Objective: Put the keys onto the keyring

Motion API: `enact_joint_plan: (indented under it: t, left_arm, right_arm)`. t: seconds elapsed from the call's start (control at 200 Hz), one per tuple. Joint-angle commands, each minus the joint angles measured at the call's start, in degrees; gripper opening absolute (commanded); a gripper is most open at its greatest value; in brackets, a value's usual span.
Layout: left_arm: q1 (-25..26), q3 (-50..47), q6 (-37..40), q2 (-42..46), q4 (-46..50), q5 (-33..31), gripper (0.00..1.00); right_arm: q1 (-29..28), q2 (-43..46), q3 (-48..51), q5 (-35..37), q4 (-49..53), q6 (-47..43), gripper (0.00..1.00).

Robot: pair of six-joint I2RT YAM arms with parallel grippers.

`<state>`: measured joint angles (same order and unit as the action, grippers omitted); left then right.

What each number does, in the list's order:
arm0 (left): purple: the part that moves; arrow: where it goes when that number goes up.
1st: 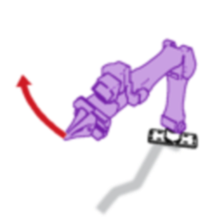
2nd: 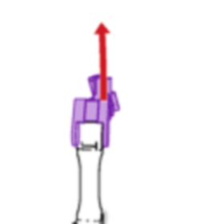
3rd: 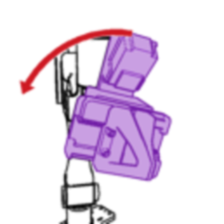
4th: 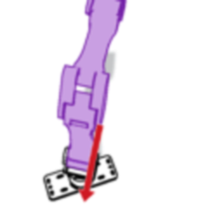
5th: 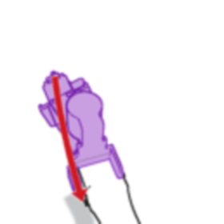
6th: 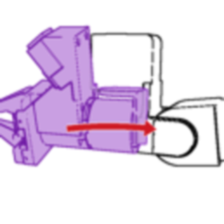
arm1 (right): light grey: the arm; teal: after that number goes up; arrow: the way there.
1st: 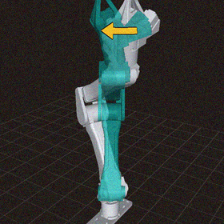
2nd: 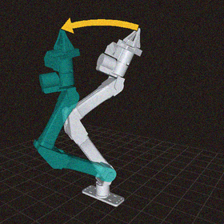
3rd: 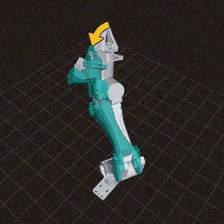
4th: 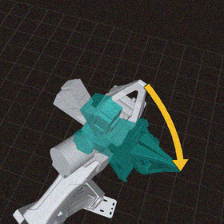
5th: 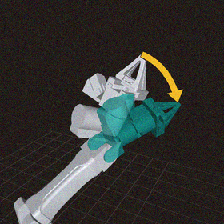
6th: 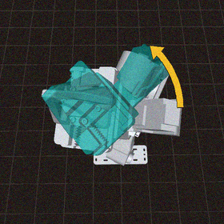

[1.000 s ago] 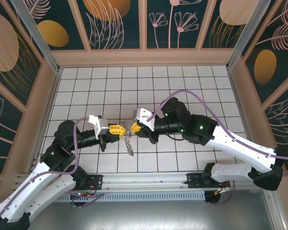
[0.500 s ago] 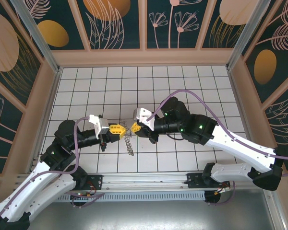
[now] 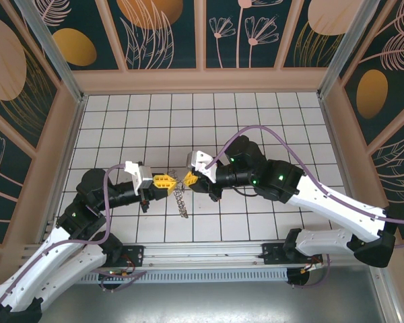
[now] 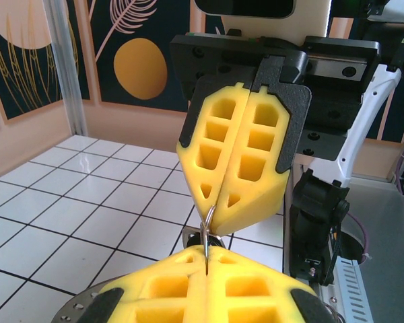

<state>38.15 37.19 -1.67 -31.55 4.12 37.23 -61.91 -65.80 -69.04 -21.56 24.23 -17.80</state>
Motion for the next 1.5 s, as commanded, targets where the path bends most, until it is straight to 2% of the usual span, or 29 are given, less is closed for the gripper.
enact_joint_plan:
  t: [0.0,1.066,1.496]
  left_arm:
    - [0.1,1.7,0.9,0.3,-2.0,1.6,0.0]
    - [0.0,1.9,1.9,0.1,-0.5,1.6,0.0]
    - [0.1,2.3,0.3,-0.5,-1.9,1.9,0.0]
  right_arm:
    - [0.4,-0.5,-1.7,-1.5,-2.5,0.8,0.0]
    - [0.4,-1.6,-2.7,-4.4,-4.3,1.6,0.0]
    - [-0.4,-1.3,-1.2,-2.5,-3.0,-0.5,0.0]
